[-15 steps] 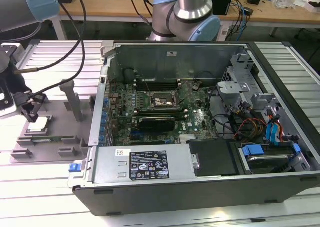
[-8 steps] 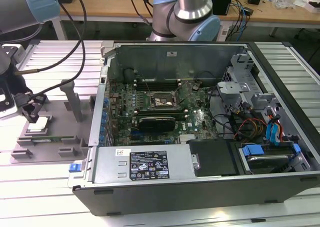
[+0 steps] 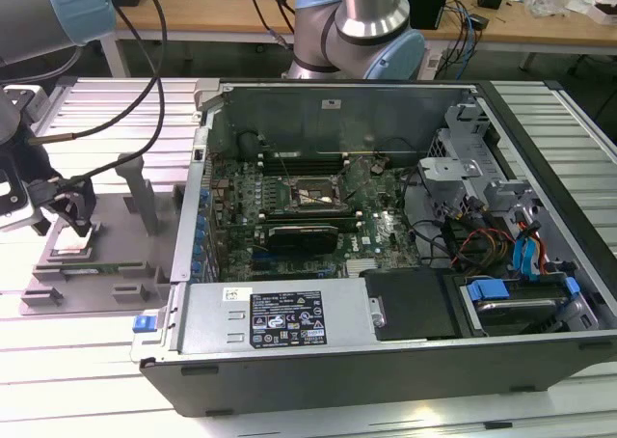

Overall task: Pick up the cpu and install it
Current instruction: 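Pick up the cpu and move it towards the insertion slot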

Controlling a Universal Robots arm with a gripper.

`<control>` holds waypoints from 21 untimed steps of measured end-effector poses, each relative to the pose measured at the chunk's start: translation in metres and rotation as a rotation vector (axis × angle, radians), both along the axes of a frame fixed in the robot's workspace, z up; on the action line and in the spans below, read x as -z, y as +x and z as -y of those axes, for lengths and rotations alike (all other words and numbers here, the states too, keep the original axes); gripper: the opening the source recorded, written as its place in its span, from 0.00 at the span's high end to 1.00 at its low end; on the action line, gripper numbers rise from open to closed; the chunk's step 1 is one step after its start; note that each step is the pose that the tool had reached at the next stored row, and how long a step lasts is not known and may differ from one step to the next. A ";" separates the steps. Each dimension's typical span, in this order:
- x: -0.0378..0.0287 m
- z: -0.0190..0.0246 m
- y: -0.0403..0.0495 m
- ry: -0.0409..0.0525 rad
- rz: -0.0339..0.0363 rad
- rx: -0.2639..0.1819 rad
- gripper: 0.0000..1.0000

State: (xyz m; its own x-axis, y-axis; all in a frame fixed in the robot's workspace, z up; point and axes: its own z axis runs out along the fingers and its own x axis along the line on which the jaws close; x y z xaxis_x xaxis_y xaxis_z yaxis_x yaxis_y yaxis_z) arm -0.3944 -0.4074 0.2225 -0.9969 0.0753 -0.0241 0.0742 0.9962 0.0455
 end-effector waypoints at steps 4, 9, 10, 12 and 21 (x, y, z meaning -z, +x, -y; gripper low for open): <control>0.0013 -0.0001 0.0001 0.0004 0.0006 0.000 0.34; 0.0183 0.0000 0.0000 0.0000 0.0000 0.000 0.34; 0.0204 0.0000 0.0000 0.0001 0.0000 0.000 0.34; 0.0232 -0.0002 0.0000 0.0000 0.0000 0.000 0.34; 0.0314 -0.0041 0.0000 -0.0042 -0.0002 -0.001 0.34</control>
State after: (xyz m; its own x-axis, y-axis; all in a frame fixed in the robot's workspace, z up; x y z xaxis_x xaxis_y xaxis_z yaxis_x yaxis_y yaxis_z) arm -0.3944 -0.4032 0.1911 -0.9969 0.0746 -0.0243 0.0735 0.9964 0.0413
